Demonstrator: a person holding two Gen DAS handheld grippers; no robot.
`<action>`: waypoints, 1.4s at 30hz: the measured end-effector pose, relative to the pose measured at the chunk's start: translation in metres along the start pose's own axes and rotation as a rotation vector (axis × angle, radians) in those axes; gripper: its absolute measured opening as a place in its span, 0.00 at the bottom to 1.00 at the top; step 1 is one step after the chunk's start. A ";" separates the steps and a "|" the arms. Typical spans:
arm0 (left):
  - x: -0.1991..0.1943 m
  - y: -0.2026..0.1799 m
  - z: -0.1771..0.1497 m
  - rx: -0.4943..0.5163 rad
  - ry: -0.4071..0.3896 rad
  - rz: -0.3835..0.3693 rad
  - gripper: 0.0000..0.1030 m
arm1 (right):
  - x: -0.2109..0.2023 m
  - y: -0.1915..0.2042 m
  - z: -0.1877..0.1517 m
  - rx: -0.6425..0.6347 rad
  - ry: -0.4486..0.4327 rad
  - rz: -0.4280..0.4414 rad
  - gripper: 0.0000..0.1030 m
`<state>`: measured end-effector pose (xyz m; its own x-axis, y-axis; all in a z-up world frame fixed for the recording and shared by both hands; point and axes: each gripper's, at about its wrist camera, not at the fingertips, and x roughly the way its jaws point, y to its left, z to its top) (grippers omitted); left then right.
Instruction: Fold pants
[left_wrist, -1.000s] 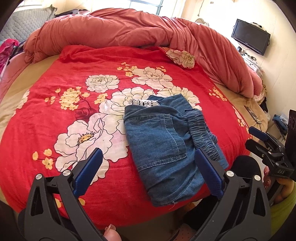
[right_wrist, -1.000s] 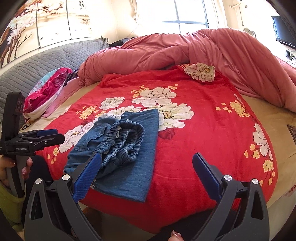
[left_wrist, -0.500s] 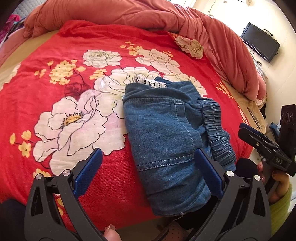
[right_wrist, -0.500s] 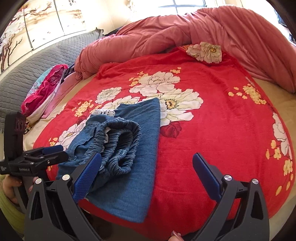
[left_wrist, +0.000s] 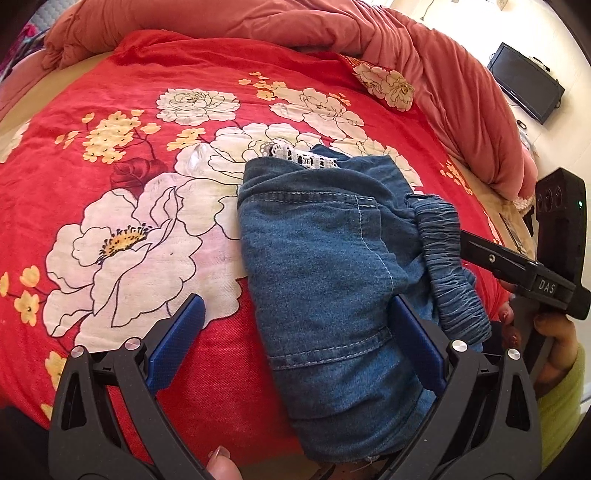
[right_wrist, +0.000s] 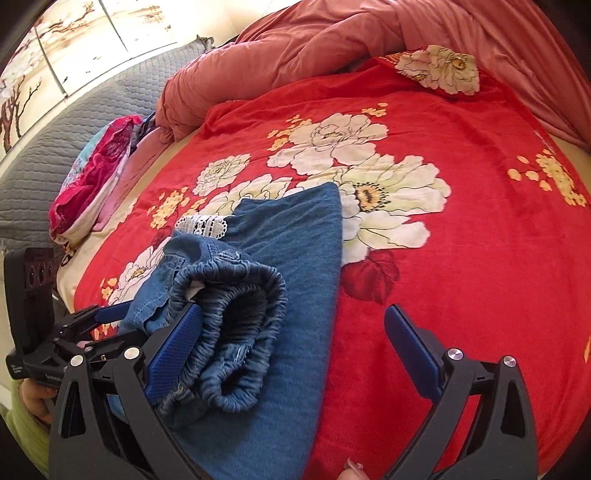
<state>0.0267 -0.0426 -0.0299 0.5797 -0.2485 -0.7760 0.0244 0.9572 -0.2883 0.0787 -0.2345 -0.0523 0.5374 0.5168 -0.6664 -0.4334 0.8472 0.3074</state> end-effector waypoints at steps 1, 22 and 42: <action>0.001 0.000 0.000 0.001 0.000 0.000 0.90 | 0.002 0.000 0.001 -0.001 0.003 0.004 0.95; 0.020 -0.019 0.008 0.046 0.008 -0.005 0.73 | 0.035 -0.010 0.009 0.025 0.034 0.259 0.74; -0.004 -0.041 0.020 0.118 -0.070 -0.003 0.37 | -0.008 0.031 0.004 -0.107 -0.140 0.228 0.41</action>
<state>0.0395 -0.0781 -0.0038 0.6350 -0.2440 -0.7329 0.1192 0.9684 -0.2191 0.0639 -0.2118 -0.0352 0.5085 0.7110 -0.4858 -0.6247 0.6929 0.3602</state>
